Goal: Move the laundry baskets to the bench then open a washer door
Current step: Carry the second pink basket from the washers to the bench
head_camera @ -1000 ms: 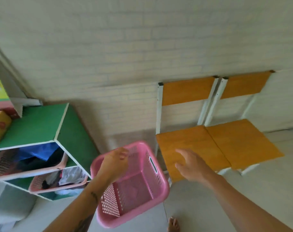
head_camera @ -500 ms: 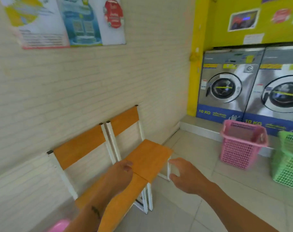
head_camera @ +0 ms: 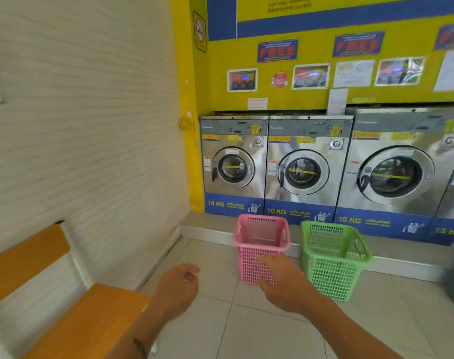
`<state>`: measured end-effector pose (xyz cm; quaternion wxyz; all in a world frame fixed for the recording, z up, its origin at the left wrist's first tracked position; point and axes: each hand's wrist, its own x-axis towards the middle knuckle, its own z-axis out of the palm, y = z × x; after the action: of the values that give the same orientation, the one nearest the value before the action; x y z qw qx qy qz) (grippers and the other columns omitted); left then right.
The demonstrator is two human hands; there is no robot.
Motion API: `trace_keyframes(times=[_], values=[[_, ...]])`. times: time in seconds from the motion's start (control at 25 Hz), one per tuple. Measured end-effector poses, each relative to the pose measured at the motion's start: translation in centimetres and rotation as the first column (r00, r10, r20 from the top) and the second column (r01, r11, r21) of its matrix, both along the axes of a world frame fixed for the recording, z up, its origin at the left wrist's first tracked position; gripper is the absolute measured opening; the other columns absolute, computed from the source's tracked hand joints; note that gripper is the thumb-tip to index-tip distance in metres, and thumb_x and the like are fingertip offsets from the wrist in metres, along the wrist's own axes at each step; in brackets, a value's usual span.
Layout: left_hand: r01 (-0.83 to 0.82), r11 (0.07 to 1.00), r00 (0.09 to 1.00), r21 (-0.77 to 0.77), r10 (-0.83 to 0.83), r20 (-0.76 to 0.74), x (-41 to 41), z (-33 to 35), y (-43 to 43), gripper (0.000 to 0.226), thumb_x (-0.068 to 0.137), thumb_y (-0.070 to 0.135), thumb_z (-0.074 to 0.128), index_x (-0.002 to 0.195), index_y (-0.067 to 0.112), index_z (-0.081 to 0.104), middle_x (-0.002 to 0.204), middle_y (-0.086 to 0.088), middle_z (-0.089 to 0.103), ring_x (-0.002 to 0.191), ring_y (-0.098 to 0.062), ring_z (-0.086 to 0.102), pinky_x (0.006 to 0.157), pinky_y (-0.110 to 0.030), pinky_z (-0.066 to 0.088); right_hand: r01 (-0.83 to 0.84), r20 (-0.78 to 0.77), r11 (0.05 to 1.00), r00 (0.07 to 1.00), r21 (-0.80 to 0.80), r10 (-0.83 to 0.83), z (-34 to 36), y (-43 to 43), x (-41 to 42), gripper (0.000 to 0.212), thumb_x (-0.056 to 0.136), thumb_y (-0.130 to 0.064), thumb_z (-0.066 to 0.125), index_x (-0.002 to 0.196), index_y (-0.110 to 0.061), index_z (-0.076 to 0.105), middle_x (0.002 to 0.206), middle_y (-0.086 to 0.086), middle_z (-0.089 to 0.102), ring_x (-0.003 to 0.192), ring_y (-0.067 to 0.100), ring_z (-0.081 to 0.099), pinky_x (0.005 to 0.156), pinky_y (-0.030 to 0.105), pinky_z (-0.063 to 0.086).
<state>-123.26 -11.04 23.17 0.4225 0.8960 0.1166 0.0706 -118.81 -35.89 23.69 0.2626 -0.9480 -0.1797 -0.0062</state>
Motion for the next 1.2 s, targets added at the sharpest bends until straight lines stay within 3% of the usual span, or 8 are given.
trace_keyframes(times=[0.08, 0.2, 0.36, 0.52, 0.76, 0.92, 1.08, 1.2], values=[[0.027, 0.999, 1.0, -0.017, -0.027, 0.001, 4.8, 0.0, -1.9, 0.023, 0.092, 0.016, 0.053, 0.103, 0.029, 0.068, 0.105, 0.006, 0.063, 0.085, -0.011, 0.058, 0.074, -0.019, 0.041, 0.047, 0.038, 0.999, 0.998, 0.016, -0.047, -0.1, -2.0, 4.0, 0.048, 0.086, -0.026, 0.055, 0.133, -0.024, 0.049, 0.13, -0.001, 0.051, 0.118, 0.019, 0.046, 0.101, 0.03, 0.039], [0.048, 0.999, 0.999, -0.024, -0.047, 0.007, 13.0, -0.7, -3.4, 0.023, 0.091, 0.014, 0.053, 0.1, 0.029, 0.067, 0.107, 0.002, 0.064, 0.09, -0.015, 0.059, 0.08, -0.024, 0.046, 0.121, 0.037, 0.993, 0.992, 0.003, -0.121, -0.6, -3.5, 10.6, 0.056, 0.085, -0.031, 0.055, 0.139, -0.022, 0.044, 0.134, -0.003, 0.046, 0.125, 0.019, 0.042, 0.108, 0.033, 0.036], [0.11, 0.993, 0.993, 0.032, -0.111, 0.043, 25.6, -1.6, -2.7, 0.028, 0.089, 0.011, 0.052, 0.106, 0.023, 0.071, 0.115, -0.001, 0.067, 0.096, -0.014, 0.059, 0.091, -0.023, 0.042, 0.192, 0.038, 0.981, 0.981, -0.019, -0.191, -1.9, -3.2, 21.1, 0.066, 0.075, -0.04, 0.045, 0.139, -0.024, 0.045, 0.132, -0.004, 0.048, 0.122, 0.021, 0.048, 0.105, 0.043, 0.043], [0.201, 0.977, 0.979, 0.074, -0.203, 0.017, 37.1, 0.1, -1.7, 0.028, 0.09, 0.009, 0.05, 0.103, 0.018, 0.073, 0.094, 0.002, 0.063, 0.087, -0.015, 0.056, 0.08, -0.023, 0.039, 0.271, 0.006, 0.962, 0.962, -0.04, -0.271, -2.2, -2.2, 31.0, 0.061, 0.078, -0.036, 0.052, 0.136, -0.018, 0.049, 0.133, 0.002, 0.051, 0.121, 0.021, 0.048, 0.104, 0.043, 0.043], [0.253, 0.958, 0.967, 0.138, -0.253, -0.012, 53.0, -1.3, -2.3, 0.028, 0.091, 0.009, 0.048, 0.108, 0.015, 0.069, 0.099, 0.0, 0.065, 0.087, -0.012, 0.054, 0.078, -0.024, 0.039, 0.319, -0.026, 0.947, 0.947, -0.035, -0.32, -3.1, -3.4, 44.8, 0.056, 0.082, -0.023, 0.06, 0.136, -0.015, 0.049, 0.125, 0.008, 0.054, 0.117, 0.027, 0.051, 0.101, 0.04, 0.043], [0.264, 0.953, 0.964, 0.146, -0.259, -0.053, 63.0, -3.9, -4.5, 0.019, 0.091, 0.009, 0.046, 0.088, 0.021, 0.06, 0.086, 0.003, 0.057, 0.078, -0.013, 0.052, 0.07, -0.025, 0.039, 0.313, -0.017, 0.95, 0.949, -0.011, -0.313, -5.5, -6.0, 56.1, 0.047, 0.083, -0.017, 0.062, 0.129, -0.012, 0.056, 0.125, 0.01, 0.056, 0.119, 0.029, 0.051, 0.103, 0.038, 0.04], [0.18, 0.972, 0.982, 0.151, -0.168, -0.091, 72.5, -7.7, -5.6, 0.025, 0.09, 0.016, 0.056, 0.113, 0.019, 0.065, 0.11, 0.0, 0.061, 0.103, -0.02, 0.057, 0.092, -0.031, 0.043, 0.271, -0.131, 0.962, 0.953, -0.041, -0.274, -9.1, -7.7, 67.6, 0.055, 0.078, -0.025, 0.056, 0.133, -0.016, 0.052, 0.129, 0.009, 0.056, 0.118, 0.029, 0.053, 0.103, 0.044, 0.043], [0.125, 0.954, 0.983, 0.274, -0.082, -0.163, 78.4, -12.3, -5.5, 0.047, 0.088, 0.031, 0.057, 0.134, 0.022, 0.052, 0.136, -0.002, 0.052, 0.122, -0.025, 0.051, 0.102, -0.04, 0.042, 0.265, -0.227, 0.956, 0.931, -0.123, -0.287, -13.3, -8.6, 75.4, 0.066, 0.073, -0.026, 0.05, 0.138, -0.018, 0.046, 0.134, 0.01, 0.052, 0.121, 0.032, 0.05, 0.104, 0.046, 0.041]])
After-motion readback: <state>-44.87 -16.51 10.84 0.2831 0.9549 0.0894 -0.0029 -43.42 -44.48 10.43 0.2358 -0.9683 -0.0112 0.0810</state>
